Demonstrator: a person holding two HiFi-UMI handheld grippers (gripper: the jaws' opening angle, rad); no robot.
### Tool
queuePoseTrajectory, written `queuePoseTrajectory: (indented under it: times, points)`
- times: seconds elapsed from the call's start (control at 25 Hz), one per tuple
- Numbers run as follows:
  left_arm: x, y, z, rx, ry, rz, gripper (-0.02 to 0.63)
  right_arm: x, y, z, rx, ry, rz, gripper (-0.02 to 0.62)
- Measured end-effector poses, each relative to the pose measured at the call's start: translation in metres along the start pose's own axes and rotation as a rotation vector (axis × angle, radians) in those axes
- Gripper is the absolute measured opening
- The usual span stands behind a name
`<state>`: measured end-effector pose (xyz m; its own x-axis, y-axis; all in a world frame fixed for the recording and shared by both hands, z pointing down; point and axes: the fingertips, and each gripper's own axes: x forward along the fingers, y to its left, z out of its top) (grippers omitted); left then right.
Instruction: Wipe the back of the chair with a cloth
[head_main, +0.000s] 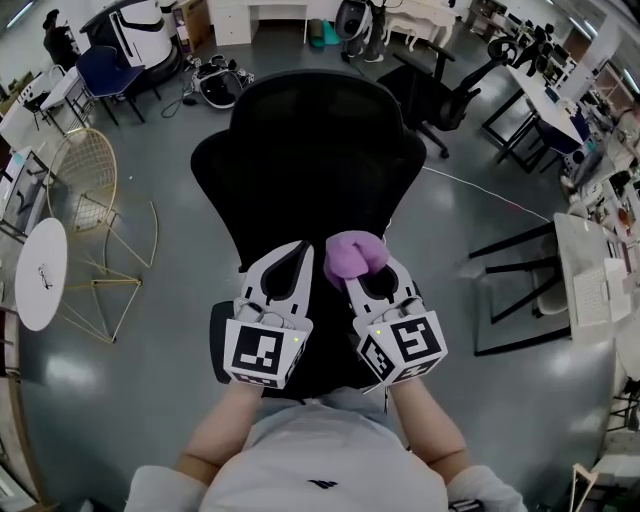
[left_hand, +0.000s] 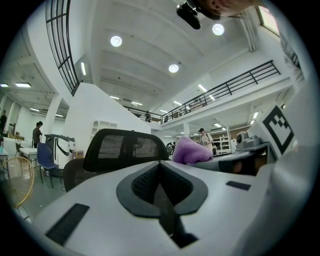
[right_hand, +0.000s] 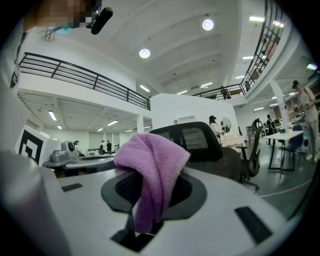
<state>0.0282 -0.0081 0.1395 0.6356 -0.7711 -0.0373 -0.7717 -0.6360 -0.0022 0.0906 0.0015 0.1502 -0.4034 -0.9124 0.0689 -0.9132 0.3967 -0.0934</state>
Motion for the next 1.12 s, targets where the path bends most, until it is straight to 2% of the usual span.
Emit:
queuePoseTrajectory:
  times: [1.12]
  points:
    - [0.015, 0.002, -0.004, 0.009, 0.026, -0.019, 0.012, 0.013, -0.009, -0.007, 0.016, 0.029, -0.002, 0.103]
